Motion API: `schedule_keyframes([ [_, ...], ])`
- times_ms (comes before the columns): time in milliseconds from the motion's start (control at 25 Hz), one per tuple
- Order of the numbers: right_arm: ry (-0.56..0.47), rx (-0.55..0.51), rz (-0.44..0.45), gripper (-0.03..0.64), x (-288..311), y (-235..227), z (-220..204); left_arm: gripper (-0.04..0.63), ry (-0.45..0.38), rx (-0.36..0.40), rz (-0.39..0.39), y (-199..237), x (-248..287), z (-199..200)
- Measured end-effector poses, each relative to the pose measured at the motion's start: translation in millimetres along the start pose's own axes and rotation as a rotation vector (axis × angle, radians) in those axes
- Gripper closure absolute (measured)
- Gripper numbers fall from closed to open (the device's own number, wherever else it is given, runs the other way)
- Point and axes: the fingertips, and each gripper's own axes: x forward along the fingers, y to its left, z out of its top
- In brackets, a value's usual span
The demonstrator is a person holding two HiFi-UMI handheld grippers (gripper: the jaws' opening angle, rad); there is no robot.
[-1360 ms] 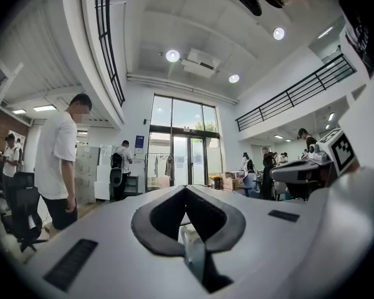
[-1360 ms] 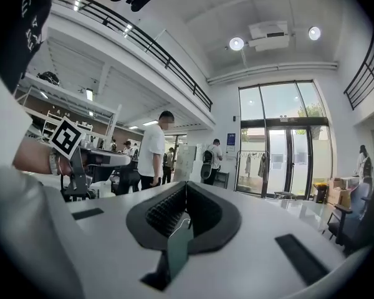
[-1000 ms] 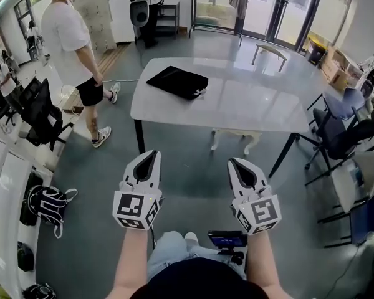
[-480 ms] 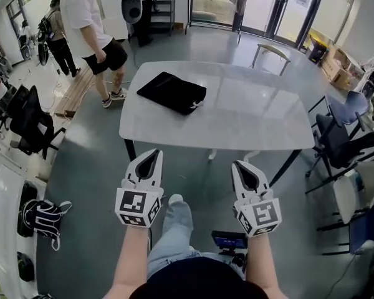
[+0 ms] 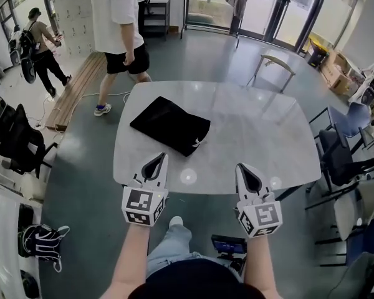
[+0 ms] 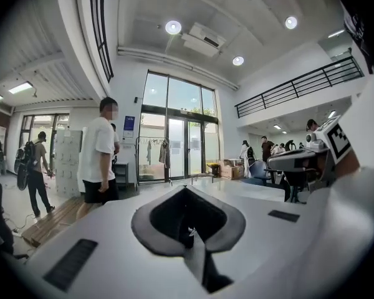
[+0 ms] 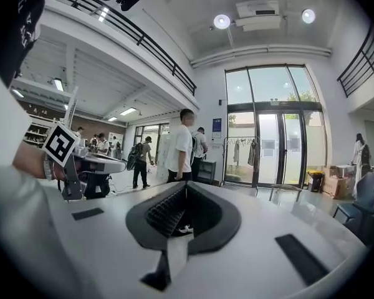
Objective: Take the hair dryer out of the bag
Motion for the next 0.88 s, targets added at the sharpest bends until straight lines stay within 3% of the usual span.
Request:
schedule_keyframes([
  [280,0.063,0.04,-0.063,0.592,59,-33,-14,0.583,0.117,-0.012,-0.04,28,72,-32],
  [440,0.105,0.078,-0.096,0.592,70,-59,-32,0.58,0.234,-0.015,-0.086,23,99,-64],
  [480,0.116,0.089,-0.102,0.592,72,-66,-37,0.565,0.265,-0.02,-0.096,21,105,-73],
  [560,0.134,0.101,-0.101,0.592,78,-79,-45,0.469,0.326,-0.03,-0.104,18,119,-89],
  [600,0.143,0.102,-0.095,0.592,82,-85,-49,0.462,0.357,-0.027,-0.106,15,125,-97],
  [880,0.196,0.111,-0.044,0.592,110,-125,-71,0.462,0.645,0.127,-0.144,-18,157,-162],
])
